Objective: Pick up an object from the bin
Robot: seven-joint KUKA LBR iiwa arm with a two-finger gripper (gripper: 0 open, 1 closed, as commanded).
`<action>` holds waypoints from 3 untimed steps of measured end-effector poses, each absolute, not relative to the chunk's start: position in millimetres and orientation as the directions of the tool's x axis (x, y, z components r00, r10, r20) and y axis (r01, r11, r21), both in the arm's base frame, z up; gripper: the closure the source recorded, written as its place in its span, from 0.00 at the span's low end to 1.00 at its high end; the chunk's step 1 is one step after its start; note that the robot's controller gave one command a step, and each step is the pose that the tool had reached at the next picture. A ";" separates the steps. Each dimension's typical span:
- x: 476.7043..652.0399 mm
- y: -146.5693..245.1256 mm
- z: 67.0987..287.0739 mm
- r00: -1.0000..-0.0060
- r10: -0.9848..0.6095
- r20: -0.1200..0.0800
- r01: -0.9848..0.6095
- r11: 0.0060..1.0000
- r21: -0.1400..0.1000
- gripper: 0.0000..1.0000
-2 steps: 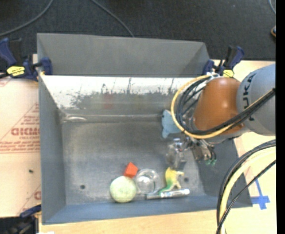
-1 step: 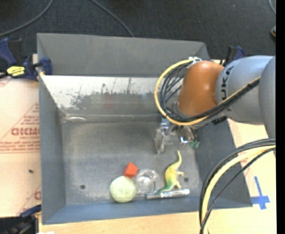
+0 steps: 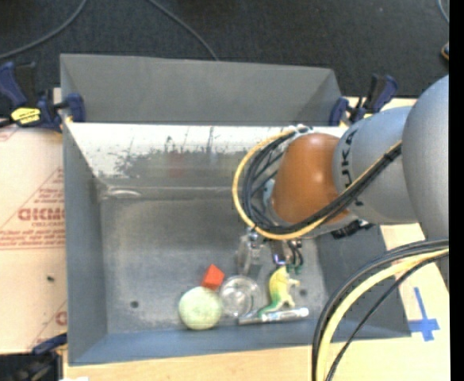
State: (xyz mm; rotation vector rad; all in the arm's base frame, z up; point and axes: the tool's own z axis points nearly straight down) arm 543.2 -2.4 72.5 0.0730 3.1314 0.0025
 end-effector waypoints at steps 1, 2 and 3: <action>508.9 -45.8 154.9 -0.992 -0.127 -0.017 -0.127 0.992 -0.003 1.00; 508.6 -43.9 152.0 -0.992 -0.129 -0.013 -0.129 0.992 -0.001 0.00; 500.6 8.9 86.8 -0.992 -0.123 -0.010 -0.123 0.992 0.003 0.00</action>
Offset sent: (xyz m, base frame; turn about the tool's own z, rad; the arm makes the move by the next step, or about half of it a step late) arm -0.0355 -0.0402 0.0791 -0.1773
